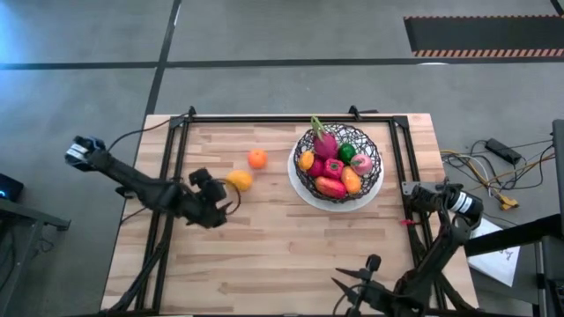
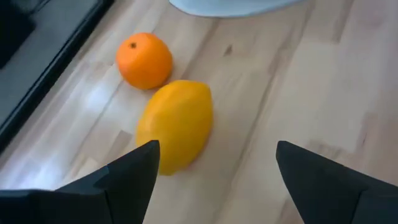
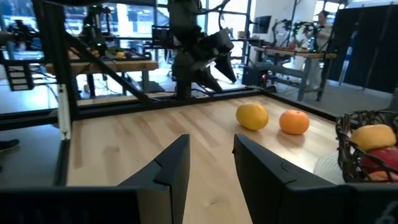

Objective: Build produce basket
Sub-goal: Put the lemon into the black basket

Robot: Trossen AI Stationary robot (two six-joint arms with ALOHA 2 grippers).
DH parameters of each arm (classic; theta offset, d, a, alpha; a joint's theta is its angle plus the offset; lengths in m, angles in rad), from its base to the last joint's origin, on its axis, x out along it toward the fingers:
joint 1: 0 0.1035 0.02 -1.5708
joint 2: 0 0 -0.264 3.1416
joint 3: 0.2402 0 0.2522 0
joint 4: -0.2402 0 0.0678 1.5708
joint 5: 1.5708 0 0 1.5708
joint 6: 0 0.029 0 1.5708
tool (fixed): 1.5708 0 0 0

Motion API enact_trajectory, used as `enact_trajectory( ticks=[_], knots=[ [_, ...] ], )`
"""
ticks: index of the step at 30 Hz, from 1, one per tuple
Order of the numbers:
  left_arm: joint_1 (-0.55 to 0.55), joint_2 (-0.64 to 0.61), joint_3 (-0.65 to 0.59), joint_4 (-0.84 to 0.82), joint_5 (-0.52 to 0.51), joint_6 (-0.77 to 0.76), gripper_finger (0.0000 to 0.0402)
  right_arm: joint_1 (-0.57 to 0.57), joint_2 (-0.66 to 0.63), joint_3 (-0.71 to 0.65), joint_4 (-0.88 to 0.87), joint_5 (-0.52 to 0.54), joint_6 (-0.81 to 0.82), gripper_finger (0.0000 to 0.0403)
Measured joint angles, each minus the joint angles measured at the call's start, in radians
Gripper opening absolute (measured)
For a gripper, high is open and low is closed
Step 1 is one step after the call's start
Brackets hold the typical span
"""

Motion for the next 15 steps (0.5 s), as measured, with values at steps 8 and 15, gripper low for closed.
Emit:
enact_trajectory(
  ticks=[8, 15],
  knots=[
    [0.328, -0.064, -0.064, 0.224, 0.363, 0.517, 0.0305, -0.042, 0.0, 0.0, -0.007, -0.01, -0.019, 0.0116],
    [0.585, -0.016, -0.07, 0.318, 0.51, 0.741, 0.0305, -0.043, 0.0, 0.0, -0.007, -0.087, -0.012, 0.0116]
  ],
)
